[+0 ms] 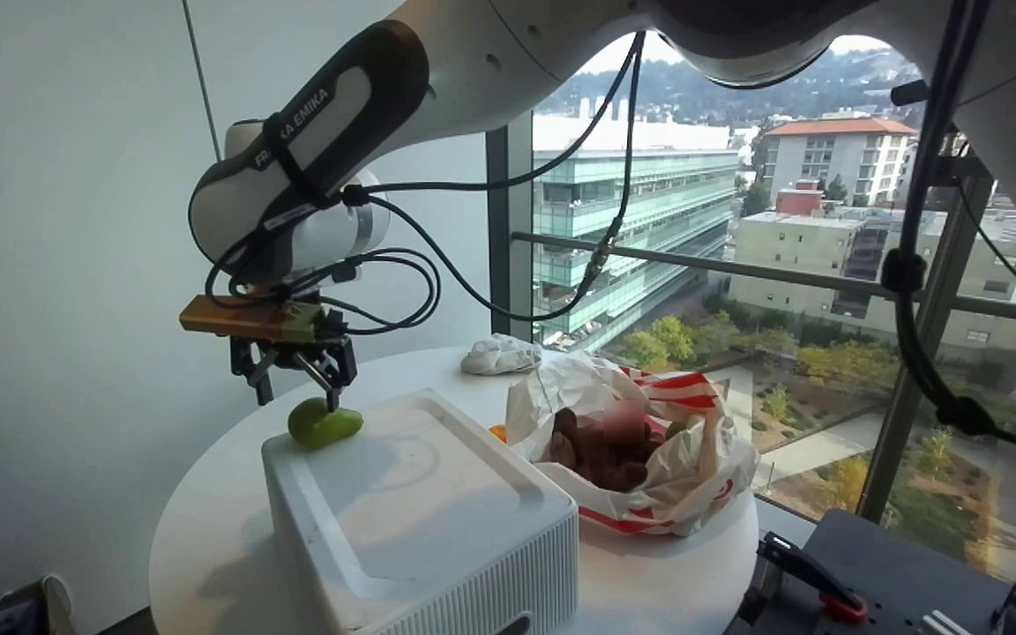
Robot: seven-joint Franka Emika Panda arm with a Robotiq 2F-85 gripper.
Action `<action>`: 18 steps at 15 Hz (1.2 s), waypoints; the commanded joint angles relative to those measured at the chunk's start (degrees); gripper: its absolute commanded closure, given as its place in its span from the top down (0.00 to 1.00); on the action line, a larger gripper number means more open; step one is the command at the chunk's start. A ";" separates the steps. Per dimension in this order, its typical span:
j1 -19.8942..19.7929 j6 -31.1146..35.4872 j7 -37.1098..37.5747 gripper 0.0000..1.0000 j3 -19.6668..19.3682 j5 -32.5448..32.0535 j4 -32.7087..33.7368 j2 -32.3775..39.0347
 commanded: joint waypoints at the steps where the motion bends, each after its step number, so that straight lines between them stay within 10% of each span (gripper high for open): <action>1: 0.65 -3.57 2.01 1.00 -0.66 -0.93 5.95 3.57; 15: 0.52 -10.03 4.21 1.00 -1.24 -2.51 9.59 6.95; 16: 0.48 -9.96 3.84 0.77 -1.23 -2.57 9.46 7.05; 18: 0.43 -9.77 3.81 0.66 -1.23 -2.43 9.25 7.01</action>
